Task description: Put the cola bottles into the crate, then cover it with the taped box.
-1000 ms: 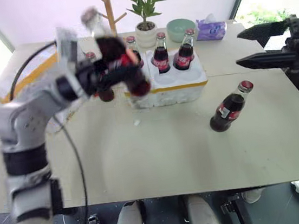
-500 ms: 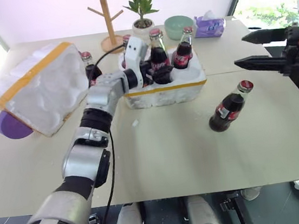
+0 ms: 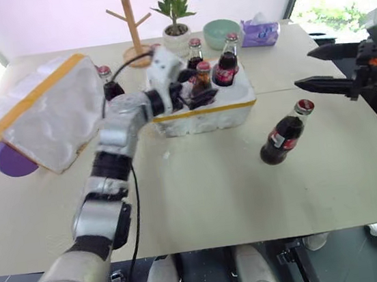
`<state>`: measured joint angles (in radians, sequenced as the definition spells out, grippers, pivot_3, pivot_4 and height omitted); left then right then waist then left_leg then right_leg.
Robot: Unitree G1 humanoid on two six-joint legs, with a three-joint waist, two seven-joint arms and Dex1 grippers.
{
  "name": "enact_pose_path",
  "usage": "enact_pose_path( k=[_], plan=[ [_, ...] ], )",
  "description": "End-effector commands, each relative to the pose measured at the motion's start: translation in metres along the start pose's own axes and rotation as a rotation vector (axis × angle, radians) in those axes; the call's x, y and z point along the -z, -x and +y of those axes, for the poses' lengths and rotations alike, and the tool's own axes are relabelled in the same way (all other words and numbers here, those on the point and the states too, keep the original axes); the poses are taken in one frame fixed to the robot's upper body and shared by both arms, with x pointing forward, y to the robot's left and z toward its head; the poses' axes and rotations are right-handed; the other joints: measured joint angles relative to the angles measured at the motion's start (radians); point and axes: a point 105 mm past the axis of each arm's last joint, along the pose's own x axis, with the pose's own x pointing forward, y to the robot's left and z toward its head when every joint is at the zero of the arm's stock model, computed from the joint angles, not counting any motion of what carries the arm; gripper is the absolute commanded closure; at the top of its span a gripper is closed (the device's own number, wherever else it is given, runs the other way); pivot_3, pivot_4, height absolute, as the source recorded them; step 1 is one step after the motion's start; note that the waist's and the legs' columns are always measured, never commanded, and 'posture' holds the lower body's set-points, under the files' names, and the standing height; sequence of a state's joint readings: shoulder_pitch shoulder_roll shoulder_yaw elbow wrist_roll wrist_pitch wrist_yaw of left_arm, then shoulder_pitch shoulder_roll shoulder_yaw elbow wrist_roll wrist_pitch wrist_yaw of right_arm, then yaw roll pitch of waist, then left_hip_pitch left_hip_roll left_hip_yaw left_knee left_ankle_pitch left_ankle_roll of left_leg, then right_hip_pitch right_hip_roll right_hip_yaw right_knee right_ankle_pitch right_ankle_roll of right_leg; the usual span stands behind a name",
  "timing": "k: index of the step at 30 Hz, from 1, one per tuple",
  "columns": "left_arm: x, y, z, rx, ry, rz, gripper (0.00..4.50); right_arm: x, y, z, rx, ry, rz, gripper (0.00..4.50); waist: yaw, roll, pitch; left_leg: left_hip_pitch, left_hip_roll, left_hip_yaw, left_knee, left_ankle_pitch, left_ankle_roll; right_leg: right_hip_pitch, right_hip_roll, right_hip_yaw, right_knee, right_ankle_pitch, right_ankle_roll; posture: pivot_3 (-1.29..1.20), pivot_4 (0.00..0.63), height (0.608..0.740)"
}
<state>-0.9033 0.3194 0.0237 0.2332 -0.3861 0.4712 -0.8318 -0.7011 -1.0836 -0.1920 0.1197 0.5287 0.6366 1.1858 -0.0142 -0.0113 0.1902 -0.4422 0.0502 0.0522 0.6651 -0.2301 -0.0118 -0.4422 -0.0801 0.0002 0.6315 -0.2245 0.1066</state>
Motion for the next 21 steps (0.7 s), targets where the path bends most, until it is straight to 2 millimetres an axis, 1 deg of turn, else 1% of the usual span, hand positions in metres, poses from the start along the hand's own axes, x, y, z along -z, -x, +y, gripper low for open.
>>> enact_pose_path(
  k=[1, 2, 3, 5, 7, 8, 10, 13, 16, 21],
  plan=[
    [-0.037, 0.047, 0.013, -0.123, -0.023, -0.096, 0.06, -0.028, 0.007, 0.005, -0.009, 0.060, -0.074, 0.00, -0.002, 0.000, 0.000, 0.000, 0.000, 0.000, 0.000, 0.000, 0.000, 0.000, 0.000, 0.000, 0.000, 0.000, 0.000, 0.00, 0.150, 0.740],
    [-0.036, 0.063, 0.021, -0.190, -0.030, -0.078, 0.06, -0.033, 0.007, 0.008, -0.020, 0.065, -0.086, 0.00, -0.002, 0.000, 0.000, 0.000, 0.000, 0.000, 0.000, 0.000, 0.000, 0.001, 0.000, 0.000, 0.000, 0.000, 0.000, 0.00, 0.150, 0.740],
    [-0.029, 0.080, 0.032, -0.283, -0.051, -0.036, 0.06, -0.038, 0.007, 0.011, -0.039, 0.067, -0.095, 0.00, -0.002, 0.001, 0.000, 0.001, 0.000, 0.000, 0.000, 0.000, 0.000, 0.001, 0.000, 0.000, 0.000, 0.000, 0.000, 0.00, 0.150, 0.740],
    [-0.012, 0.107, 0.049, -0.439, -0.082, 0.066, 0.06, -0.044, 0.006, 0.017, -0.074, 0.075, -0.102, 0.00, 0.000, 0.001, 0.000, 0.002, 0.000, 0.000, 0.000, 0.000, 0.000, 0.003, 0.000, 0.000, 0.000, 0.000, 0.000, 0.00, 0.150, 0.740],
    [0.004, 0.123, 0.060, -0.534, -0.105, 0.142, 0.06, -0.046, 0.004, 0.019, -0.090, 0.084, -0.102, 0.00, 0.007, 0.000, 0.000, 0.003, 0.000, 0.000, 0.000, 0.000, 0.000, 0.004, 0.000, 0.000, 0.000, 0.000, 0.000, 0.00, 0.150, 0.740],
    [0.011, 0.126, 0.062, -0.552, -0.116, 0.166, 0.06, -0.046, 0.002, 0.019, -0.091, 0.085, -0.102, 0.00, 0.012, 0.000, 0.000, 0.003, 0.000, 0.000, 0.001, 0.000, 0.000, 0.005, -0.001, -0.001, -0.001, 0.000, 0.000, 0.00, 0.150, 0.740],
    [0.019, 0.123, 0.065, -0.557, -0.110, 0.185, 0.06, -0.046, -0.002, 0.018, -0.094, 0.086, -0.103, 0.00, 0.025, 0.000, 0.000, 0.003, 0.000, 0.000, 0.002, 0.000, 0.000, 0.006, -0.001, -0.001, -0.002, 0.000, -0.001, 0.00, 0.150, 0.740],
    [0.028, 0.114, 0.075, -0.582, -0.112, 0.196, 0.06, -0.047, -0.006, 0.020, -0.114, 0.084, -0.105, 0.00, 0.034, -0.001, 0.000, 0.003, -0.001, 0.000, 0.003, 0.000, -0.001, 0.007, -0.002, -0.001, -0.003, -0.001, -0.003, 0.00, 0.150, 0.740],
    [0.035, 0.105, 0.085, -0.600, -0.120, 0.202, 0.06, -0.048, -0.010, 0.026, -0.152, 0.085, -0.105, 0.00, 0.030, -0.001, 0.000, 0.003, -0.001, 0.000, 0.003, 0.000, -0.001, 0.007, -0.002, -0.001, -0.003, 0.000, -0.001, 0.00, 0.150, 0.740],
    [0.045, 0.086, 0.098, -0.591, -0.116, 0.206, 0.06, -0.049, -0.015, 0.033, -0.182, 0.094, -0.109, 0.00, 0.024, -0.001, 0.000, 0.003, -0.001, 0.000, 0.002, 0.000, -0.001, 0.006, -0.001, -0.002, -0.002, 0.000, 0.000, 0.00, 0.150, 0.740]
  ],
)
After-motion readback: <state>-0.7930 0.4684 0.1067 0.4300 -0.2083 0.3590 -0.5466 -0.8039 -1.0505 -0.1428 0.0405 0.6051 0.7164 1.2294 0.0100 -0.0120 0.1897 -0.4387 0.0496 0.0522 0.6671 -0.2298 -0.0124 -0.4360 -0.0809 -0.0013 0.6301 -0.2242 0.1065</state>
